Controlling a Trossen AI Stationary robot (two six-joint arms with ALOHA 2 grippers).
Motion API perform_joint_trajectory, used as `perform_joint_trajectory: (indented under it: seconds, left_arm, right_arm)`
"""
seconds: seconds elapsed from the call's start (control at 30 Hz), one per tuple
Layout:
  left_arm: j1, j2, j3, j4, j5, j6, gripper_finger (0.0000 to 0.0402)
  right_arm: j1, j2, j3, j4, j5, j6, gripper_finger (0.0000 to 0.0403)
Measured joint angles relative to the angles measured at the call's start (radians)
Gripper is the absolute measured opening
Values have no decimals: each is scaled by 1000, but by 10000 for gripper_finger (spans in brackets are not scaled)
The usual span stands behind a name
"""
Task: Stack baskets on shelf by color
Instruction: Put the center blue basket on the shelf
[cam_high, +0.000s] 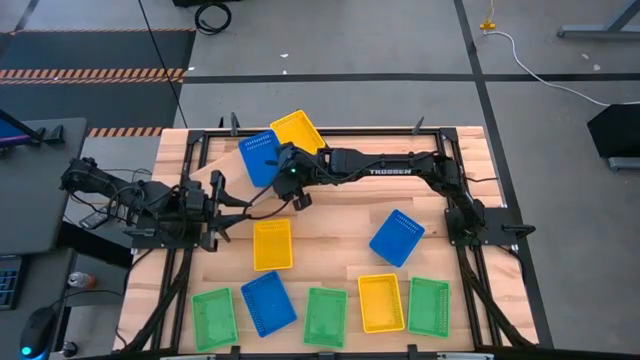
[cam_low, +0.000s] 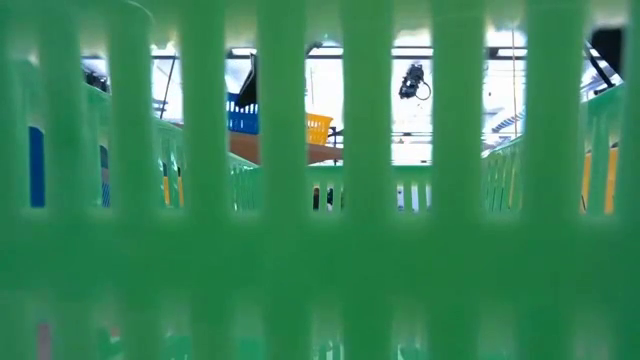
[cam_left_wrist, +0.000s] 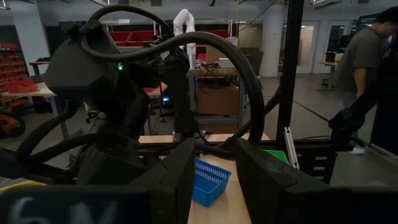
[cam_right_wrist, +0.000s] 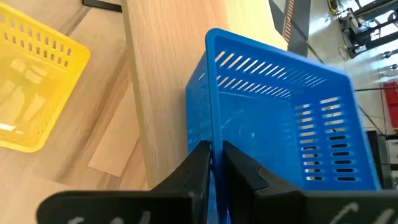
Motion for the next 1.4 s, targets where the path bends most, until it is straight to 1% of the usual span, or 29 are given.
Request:
perform_joint_trajectory:
  seconds: [0.2,0.37,0.5,0.67,0.8,1.0,1.27,1.4]
  left_arm:
    - [0,0,0,-1,0,0,121]
    - [0,0,0,-6,0,0,121]
    - [0,0,0,-7,0,0,121]
    - [0,0,0,-7,0,0,121]
    - [0,0,0,-8,0,0,121]
    - [0,0,0,-10,0,0,121]
    - [0,0,0,-16,0,-1,121]
    - [0,0,0,-16,0,-2,121]
  right_arm:
    - [0,0,0,-5,0,-40,40]
    - [2,0,0,-6,-8,-66,46]
    - [2,0,0,-14,-35,-66,65]
    - [8,0,0,-16,-36,-50,100]
    - [22,0,0,-16,-30,-75,115]
    - [34,0,0,-17,71,-152,114]
    - [58,-8,0,-14,73,-210,112]
    - [54,-8,0,-39,76,-224,103]
